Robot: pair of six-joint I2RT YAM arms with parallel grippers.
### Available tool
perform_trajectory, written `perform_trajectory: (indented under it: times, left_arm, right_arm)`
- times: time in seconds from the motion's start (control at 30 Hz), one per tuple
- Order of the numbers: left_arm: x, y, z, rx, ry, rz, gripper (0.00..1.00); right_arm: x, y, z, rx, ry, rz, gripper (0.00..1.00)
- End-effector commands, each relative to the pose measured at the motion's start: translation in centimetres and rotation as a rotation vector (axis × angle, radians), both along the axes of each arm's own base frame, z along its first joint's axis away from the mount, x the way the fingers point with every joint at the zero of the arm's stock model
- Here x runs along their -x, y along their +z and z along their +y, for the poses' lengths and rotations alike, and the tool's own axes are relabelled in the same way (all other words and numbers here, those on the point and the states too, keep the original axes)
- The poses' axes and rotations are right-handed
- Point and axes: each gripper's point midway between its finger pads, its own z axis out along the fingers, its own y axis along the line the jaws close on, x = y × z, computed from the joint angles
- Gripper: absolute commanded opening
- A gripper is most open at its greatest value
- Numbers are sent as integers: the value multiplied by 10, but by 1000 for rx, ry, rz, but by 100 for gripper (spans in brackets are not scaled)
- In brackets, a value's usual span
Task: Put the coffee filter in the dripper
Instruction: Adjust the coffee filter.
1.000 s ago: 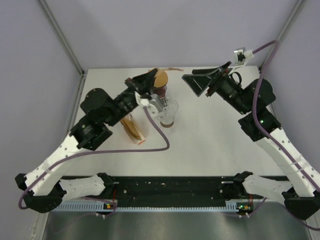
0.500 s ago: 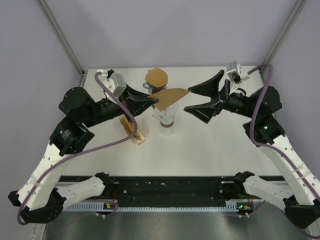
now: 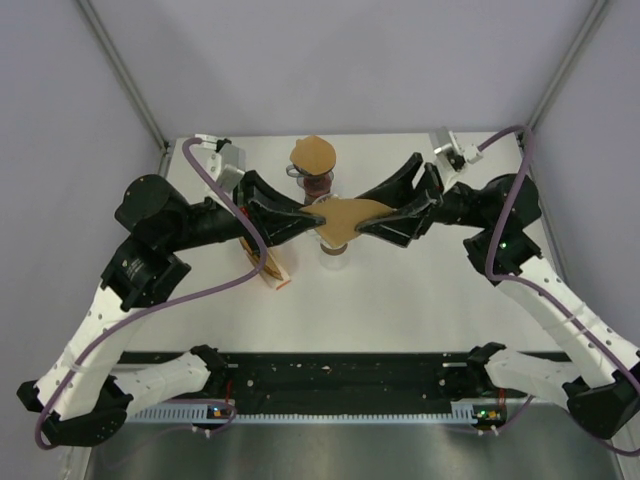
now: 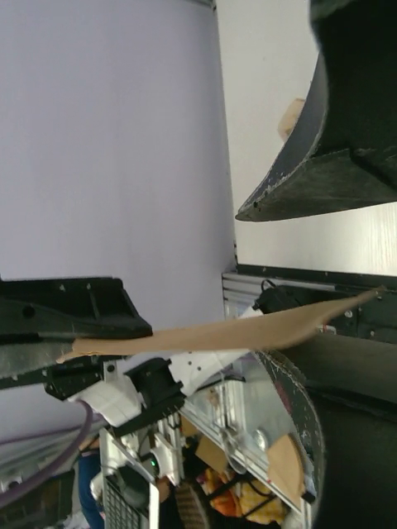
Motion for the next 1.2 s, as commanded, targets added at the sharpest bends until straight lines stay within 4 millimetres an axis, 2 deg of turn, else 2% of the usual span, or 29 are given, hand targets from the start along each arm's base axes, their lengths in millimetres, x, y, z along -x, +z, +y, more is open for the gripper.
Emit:
perform_trajectory:
  times: [0.0,0.07,0.23,0.27,0.33,0.37,0.4,0.43,0.5,0.53,0.6,0.67,0.73,0.83,0.9,1.0,1.17]
  left_arm:
    - [0,13,-2,47,-10,-2,0]
    - [1,13,-2,47,-15,-3,0]
    - [-3,8,-1,33,4,-3,0]
    - [-4,7,-1,28,10,-7,0]
    - [-6,0,0,8,22,-29,1]
    - [-7,-5,0,-8,27,-40,15]
    - [-10,-12,1,-30,43,-45,38]
    - [-11,-18,2,-52,53,-45,54]
    - [-16,-35,5,-120,78,-20,71]
    - [-18,-41,7,-153,82,1,75]
    - [-20,-56,9,-242,59,73,77]
    - [-20,-61,11,-303,31,163,77]
    - [-13,-58,13,-324,-27,197,74]
    - [-3,-48,16,-294,-82,154,72]
    - [2,-51,16,-299,-119,131,67]
    - [-11,-59,13,-330,-89,124,57]
    - [-3,-63,9,-356,-168,128,63]
  right_arm:
    - [34,12,11,-5,146,-112,52]
    - [43,10,17,14,186,-119,43]
    - [52,11,15,23,215,-147,4]
    - [52,10,14,30,207,-151,0]
    - [47,5,12,65,155,-171,0]
    - [41,-7,13,119,123,-134,0]
    - [34,-14,12,153,84,-160,0]
    - [30,-23,11,196,54,-150,0]
    - [26,-36,7,267,22,-148,0]
    - [24,-44,5,305,12,-155,0]
    - [21,-58,0,372,-12,-143,0]
    - [20,-71,-3,436,-14,-124,0]
    - [22,-82,-6,486,3,-108,0]
    - [23,-97,-11,546,9,-94,0]
    - [25,-101,-11,561,20,-82,0]
    - [27,-98,-10,551,42,-80,0]
    - [28,-96,-10,548,48,-80,0]
